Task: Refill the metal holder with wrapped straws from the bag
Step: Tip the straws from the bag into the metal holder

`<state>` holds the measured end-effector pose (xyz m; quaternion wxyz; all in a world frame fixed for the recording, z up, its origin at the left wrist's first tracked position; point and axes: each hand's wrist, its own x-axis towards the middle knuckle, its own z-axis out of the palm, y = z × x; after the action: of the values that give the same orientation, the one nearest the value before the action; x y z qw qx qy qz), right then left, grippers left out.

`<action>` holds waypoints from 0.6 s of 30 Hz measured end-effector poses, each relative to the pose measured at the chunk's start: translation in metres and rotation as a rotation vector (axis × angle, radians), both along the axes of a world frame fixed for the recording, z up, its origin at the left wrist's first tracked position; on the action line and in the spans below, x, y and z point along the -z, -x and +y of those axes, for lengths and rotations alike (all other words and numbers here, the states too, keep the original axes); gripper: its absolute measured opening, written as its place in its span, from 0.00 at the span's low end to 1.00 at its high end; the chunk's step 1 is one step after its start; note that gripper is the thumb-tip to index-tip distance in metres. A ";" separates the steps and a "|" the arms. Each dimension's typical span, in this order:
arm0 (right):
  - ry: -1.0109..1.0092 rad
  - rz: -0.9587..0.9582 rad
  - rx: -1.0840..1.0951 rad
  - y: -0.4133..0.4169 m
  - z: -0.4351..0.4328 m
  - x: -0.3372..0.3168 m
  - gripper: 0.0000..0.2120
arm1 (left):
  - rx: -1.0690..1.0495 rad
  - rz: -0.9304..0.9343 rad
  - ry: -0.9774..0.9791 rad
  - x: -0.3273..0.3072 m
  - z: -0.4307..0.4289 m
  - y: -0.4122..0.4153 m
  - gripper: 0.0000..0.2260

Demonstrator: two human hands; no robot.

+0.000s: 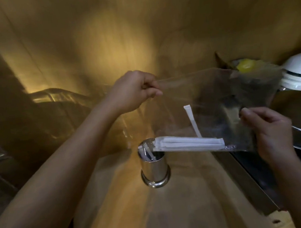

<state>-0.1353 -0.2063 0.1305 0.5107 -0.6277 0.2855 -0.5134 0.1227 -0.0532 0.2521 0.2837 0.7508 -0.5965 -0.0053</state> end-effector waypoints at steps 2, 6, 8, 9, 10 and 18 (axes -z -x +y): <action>0.004 0.006 0.028 0.006 -0.005 -0.003 0.08 | 0.027 -0.002 0.015 -0.002 -0.010 0.001 0.04; 0.040 0.033 0.056 0.012 -0.009 -0.009 0.02 | 0.054 0.035 0.017 0.000 -0.023 -0.001 0.05; 0.041 0.040 0.065 0.011 -0.009 -0.012 0.02 | 0.060 0.047 0.014 0.003 -0.026 -0.003 0.05; 0.046 0.049 0.070 0.010 -0.009 -0.014 0.03 | 0.061 0.055 0.017 0.005 -0.026 -0.004 0.05; 0.051 0.060 0.072 0.009 -0.008 -0.016 0.03 | 0.060 0.062 0.019 0.006 -0.026 -0.006 0.05; 0.080 0.100 0.026 0.003 -0.013 -0.027 0.02 | 0.050 0.113 0.035 0.015 -0.016 -0.013 0.07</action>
<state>-0.1381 -0.2196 0.1571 0.4638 -0.6686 0.2980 -0.4991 0.1361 -0.0695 0.2371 0.3301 0.7290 -0.5981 -0.0443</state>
